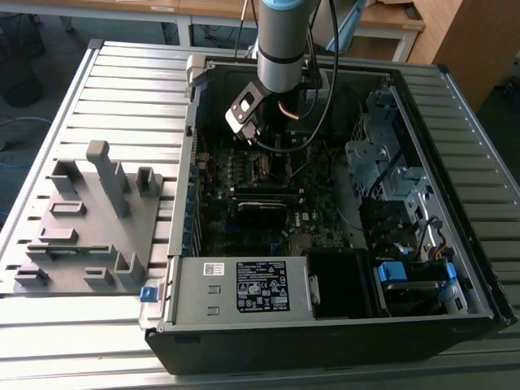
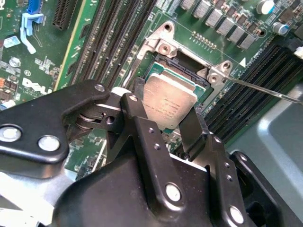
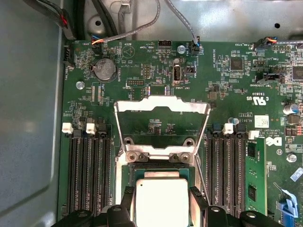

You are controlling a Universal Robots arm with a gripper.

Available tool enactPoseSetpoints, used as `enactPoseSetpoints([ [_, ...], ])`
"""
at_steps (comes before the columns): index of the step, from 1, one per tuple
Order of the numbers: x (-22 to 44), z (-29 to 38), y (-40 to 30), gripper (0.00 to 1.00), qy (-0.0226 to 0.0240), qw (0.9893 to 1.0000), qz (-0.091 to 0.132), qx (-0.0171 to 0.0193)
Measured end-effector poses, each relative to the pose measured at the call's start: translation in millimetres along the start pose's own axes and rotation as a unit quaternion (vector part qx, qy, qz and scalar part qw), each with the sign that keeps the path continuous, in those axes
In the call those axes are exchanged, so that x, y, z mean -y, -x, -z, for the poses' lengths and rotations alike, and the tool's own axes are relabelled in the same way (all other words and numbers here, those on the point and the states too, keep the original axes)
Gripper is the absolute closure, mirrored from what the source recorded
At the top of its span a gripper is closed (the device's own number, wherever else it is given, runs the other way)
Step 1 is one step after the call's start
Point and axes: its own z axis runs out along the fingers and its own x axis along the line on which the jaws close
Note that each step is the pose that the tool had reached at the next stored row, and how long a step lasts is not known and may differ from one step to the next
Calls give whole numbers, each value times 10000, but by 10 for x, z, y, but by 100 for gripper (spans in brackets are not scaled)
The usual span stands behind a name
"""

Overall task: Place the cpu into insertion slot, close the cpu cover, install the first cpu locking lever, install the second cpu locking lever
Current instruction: 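Place the cpu into insertion slot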

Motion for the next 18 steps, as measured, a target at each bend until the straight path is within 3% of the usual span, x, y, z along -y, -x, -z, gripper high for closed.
enactPoseSetpoints([
  [4,2,-35,1,46,0,10000,0,0],
  [18,45,-44,-19,46,-1,10000,-10,-1],
])
